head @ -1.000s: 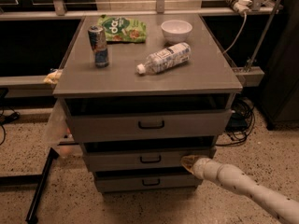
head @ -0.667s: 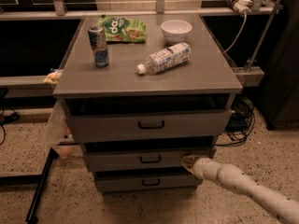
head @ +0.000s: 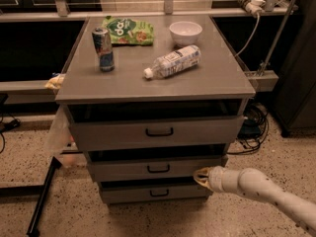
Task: Close middle drawer
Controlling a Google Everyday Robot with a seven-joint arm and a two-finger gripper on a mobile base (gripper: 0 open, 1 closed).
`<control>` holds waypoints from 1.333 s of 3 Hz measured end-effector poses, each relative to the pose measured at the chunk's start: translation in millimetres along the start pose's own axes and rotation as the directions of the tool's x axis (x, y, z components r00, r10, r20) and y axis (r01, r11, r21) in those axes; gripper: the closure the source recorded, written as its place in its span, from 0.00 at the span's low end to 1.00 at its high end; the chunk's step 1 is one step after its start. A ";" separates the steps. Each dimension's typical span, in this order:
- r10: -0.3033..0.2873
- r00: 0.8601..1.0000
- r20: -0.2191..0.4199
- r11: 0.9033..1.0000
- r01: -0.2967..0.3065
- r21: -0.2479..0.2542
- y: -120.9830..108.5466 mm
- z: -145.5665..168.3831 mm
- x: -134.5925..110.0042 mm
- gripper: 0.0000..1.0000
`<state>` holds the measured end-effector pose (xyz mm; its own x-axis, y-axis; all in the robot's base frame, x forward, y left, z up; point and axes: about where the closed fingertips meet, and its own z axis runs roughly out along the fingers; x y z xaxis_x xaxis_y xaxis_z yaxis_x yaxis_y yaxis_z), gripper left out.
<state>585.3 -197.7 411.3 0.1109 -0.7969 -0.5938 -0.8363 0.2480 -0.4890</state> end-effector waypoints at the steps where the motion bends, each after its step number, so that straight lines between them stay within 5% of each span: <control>1: 0.059 0.998 -0.016 0.985 -0.060 -0.160 33.8 -47.3 -13.7 1.00; 3: 0.052 0.999 -0.007 0.979 -0.052 -0.198 40.6 -49.6 -19.7 1.00; 4: 0.021 0.993 -0.114 0.969 -0.048 -0.241 42.8 -61.0 -2.7 1.00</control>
Offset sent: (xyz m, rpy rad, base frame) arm -0.0466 -0.0058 0.0181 0.0046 0.1392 0.0442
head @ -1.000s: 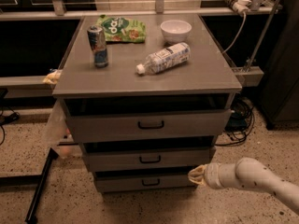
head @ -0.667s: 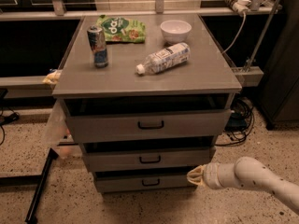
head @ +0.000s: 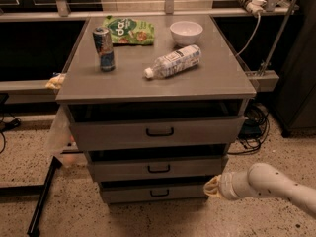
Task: Close middle drawer
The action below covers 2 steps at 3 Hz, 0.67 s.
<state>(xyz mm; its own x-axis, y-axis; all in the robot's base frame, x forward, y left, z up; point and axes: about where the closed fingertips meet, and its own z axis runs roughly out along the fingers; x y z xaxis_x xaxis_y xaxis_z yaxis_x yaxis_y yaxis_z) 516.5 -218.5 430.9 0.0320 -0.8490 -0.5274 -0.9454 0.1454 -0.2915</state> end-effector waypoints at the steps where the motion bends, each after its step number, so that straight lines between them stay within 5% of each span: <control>1: -0.025 0.974 -0.224 0.998 0.012 -0.057 -0.8 -40.7 34.5 1.00; 2: 0.025 0.961 -0.277 0.999 -0.037 -0.039 -2.0 -55.8 55.7 0.81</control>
Offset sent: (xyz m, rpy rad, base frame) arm -0.0091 -0.0398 0.0117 -0.1862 0.0577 -0.0130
